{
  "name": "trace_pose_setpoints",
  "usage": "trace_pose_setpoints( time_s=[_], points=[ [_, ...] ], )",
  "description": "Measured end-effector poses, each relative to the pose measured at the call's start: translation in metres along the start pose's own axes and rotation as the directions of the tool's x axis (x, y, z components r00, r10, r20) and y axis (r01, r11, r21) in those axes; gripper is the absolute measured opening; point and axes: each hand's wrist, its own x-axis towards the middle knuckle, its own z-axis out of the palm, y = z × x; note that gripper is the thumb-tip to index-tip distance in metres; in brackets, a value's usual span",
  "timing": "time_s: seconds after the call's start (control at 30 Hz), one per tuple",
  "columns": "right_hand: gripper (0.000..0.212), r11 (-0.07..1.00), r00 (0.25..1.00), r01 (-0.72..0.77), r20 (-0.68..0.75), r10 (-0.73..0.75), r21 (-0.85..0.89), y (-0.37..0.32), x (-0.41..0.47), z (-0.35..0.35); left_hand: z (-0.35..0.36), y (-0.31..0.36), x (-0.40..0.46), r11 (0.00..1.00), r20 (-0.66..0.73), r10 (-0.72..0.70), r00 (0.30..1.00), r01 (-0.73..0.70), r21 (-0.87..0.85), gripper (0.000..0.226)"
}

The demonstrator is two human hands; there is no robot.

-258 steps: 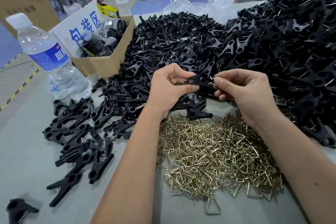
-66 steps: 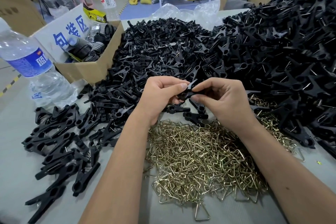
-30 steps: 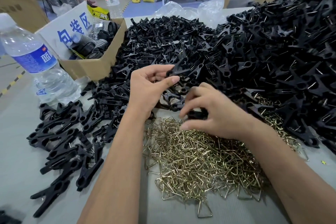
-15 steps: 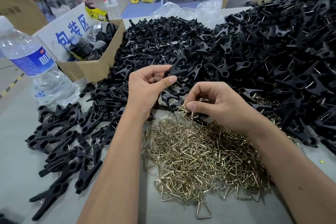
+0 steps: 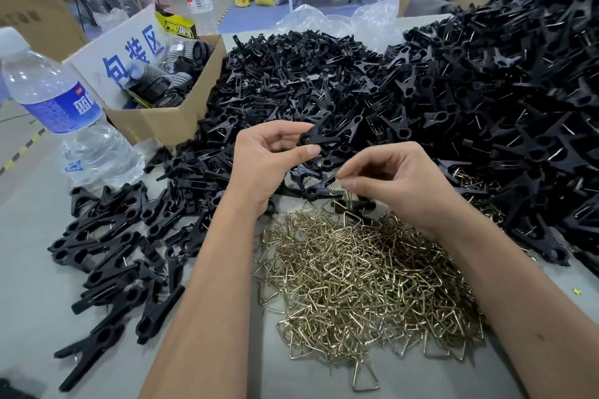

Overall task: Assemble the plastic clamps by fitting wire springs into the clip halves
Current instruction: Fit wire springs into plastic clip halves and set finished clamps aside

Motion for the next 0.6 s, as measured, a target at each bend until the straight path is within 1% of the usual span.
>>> trace_pose_setpoints(
  time_s=[0.03,0.13,0.23,0.37,0.43,0.53,0.6],
  points=[
    [0.007,1.0,1.0,-0.016,-0.02,0.016,0.014,0.0022,0.0003,0.0001,0.0,-0.0002,-0.0001,1.0,0.002,-0.001,1.0,0.001,-0.001,0.035],
    [0.01,0.995,0.998,-0.058,0.005,0.058,0.078,0.0064,0.0005,0.0014,-0.0006,-0.0009,0.0,1.0,0.007,-0.001,1.0,0.001,-0.002,0.034],
    [0.024,0.986,0.998,-0.07,0.017,0.069,0.152,0.0086,0.0009,0.0008,-0.0013,-0.0021,0.0004,1.0,0.017,-0.006,1.0,0.006,-0.007,0.034],
    [0.022,0.972,0.99,-0.135,0.063,0.125,0.192,0.0101,0.0023,-0.0011,-0.0022,-0.0029,0.0001,1.0,0.027,-0.017,0.999,0.017,0.008,0.035],
    [0.019,0.975,0.993,-0.114,0.032,0.11,0.191,0.0089,0.0022,-0.0021,-0.002,-0.0026,-0.0001,1.0,0.026,-0.015,1.0,0.014,0.013,0.035],
    [0.024,0.991,0.998,-0.042,-0.049,0.048,0.124,0.0076,0.0018,-0.003,-0.0019,-0.0012,-0.0005,1.0,0.032,-0.017,0.999,0.017,0.007,0.035],
    [0.021,0.993,0.997,-0.032,-0.068,0.039,0.11,0.009,0.0025,-0.0027,-0.0017,-0.0013,-0.0008,1.0,0.029,-0.017,0.999,0.017,0.015,0.035]
  ],
)
